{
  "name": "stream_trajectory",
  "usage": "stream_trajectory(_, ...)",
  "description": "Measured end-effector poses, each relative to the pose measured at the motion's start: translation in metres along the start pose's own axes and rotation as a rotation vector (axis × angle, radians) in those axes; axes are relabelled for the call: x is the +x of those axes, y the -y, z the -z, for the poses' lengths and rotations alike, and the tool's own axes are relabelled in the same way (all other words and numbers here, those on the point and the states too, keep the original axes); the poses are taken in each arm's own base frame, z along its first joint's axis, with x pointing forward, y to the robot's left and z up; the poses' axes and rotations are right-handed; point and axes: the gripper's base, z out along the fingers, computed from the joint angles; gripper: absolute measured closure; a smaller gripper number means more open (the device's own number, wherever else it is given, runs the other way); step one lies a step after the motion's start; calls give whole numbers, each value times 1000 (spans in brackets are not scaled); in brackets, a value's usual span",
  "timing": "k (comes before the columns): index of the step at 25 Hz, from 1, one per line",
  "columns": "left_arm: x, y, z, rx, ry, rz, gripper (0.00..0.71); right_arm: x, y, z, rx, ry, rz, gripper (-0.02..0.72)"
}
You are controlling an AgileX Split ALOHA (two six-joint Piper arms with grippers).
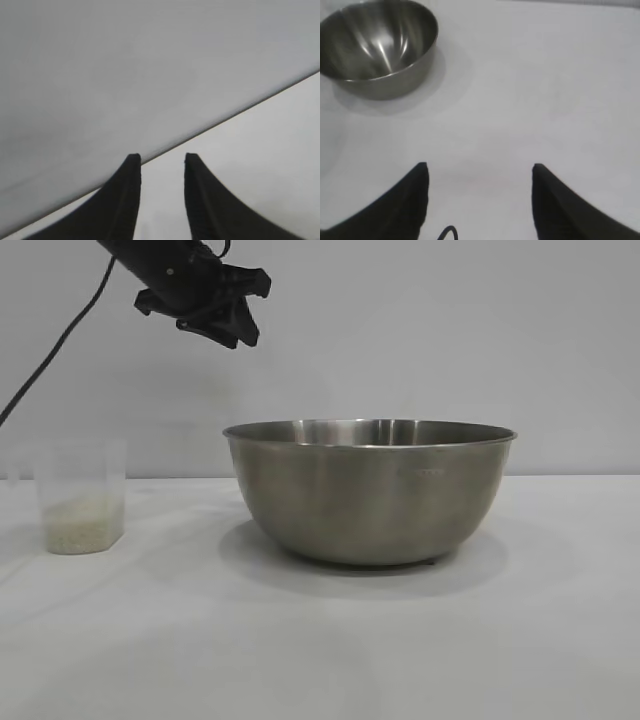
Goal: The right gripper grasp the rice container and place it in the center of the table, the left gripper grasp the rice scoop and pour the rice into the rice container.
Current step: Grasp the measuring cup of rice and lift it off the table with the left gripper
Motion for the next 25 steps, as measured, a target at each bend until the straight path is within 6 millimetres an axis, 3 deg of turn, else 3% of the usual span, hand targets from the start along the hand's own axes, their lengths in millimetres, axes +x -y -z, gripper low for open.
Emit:
stream_trajectory(4,-5,4,6,37,-14,-6,518,0,0,0,0,0,-2,283)
stream_trajectory(7,-12,10,23,59,-24,-40,518,0,0,0,0,0,-2,283)
stream_trajectory(9,-13,10,39,51,-26,-27,472,0,0,0,0,0,-2,283)
stream_trajectory(17,18,-21,117,-150,-10,114,473,0,0,0,0,0,-2,283)
stream_trajectory(21,41,-18,146,-106,-13,82,473,0,0,0,0,0,-2,283)
stream_trajectory(25,57,-8,161,-61,-31,69,473,0,0,0,0,0,-2,283)
